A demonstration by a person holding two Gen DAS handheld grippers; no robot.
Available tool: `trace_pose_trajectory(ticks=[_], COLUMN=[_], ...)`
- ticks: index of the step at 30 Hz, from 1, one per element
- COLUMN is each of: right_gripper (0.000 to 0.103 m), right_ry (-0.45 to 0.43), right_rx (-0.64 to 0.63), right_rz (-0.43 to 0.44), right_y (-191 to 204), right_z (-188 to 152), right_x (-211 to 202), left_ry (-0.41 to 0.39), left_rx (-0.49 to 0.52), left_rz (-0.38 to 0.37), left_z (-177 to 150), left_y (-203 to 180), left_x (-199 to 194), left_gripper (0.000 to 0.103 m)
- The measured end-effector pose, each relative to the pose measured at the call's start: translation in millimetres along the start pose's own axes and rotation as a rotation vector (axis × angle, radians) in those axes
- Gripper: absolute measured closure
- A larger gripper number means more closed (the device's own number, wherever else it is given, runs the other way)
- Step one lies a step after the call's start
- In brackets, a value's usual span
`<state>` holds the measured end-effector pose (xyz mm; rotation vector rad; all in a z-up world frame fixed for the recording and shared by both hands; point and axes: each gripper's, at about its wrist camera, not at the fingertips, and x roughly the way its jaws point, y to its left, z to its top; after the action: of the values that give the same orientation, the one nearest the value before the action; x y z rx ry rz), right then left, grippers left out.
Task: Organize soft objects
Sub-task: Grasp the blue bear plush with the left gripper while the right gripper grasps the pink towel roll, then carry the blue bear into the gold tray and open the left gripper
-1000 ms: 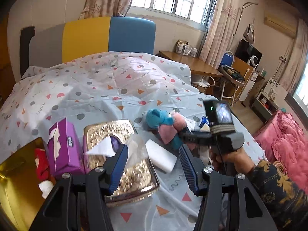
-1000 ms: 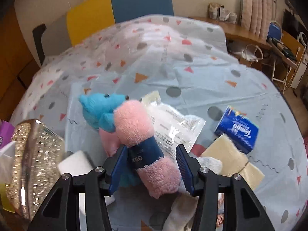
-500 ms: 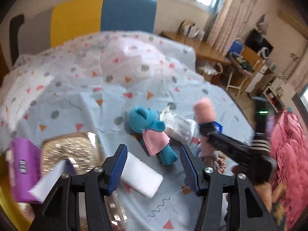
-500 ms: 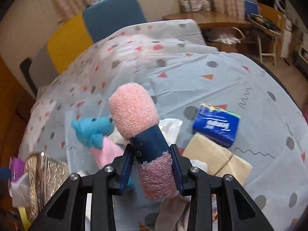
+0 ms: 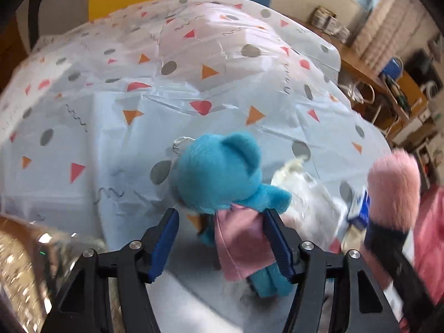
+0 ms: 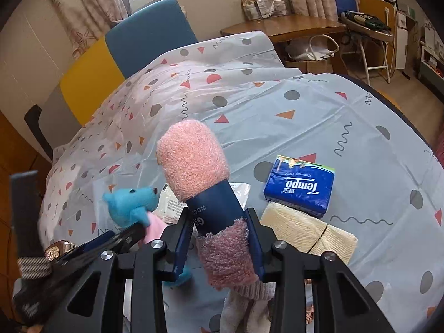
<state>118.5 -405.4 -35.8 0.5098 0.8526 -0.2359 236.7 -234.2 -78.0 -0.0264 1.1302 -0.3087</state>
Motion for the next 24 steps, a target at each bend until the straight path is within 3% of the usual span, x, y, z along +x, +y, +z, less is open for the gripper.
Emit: trace_pose_trajectory(ticks=[2, 5, 8, 18, 24], right_gripper=[0.066, 0.066, 0.066, 0.066, 0.066], right_ry=[0.003, 0.009, 0.010, 0.043, 0.133], right_rx=[-0.012, -0.033, -0.051, -0.128, -0.227], right_rz=[-0.003, -0.009, -0.017, -0.016, -0.006], right_y=[2, 5, 7, 19, 36], right_z=[0, -2, -2, -9, -25], right_x=[1, 4, 6, 17, 38], left_ry=[0.014, 0.057, 0.044, -0.068, -0.156], left_rx=[-0.007, -0.004, 0.000, 0.099, 0.109], left_rz=[-0.001, -0.038, -0.059, -0.091, -0.153], left_z=[4, 4, 1, -19, -23], left_y=[-1, -4, -4, 0, 12], left_x=[7, 15, 11, -51, -112], left_gripper=[0.042, 0.067, 0.077, 0.079, 0.079])
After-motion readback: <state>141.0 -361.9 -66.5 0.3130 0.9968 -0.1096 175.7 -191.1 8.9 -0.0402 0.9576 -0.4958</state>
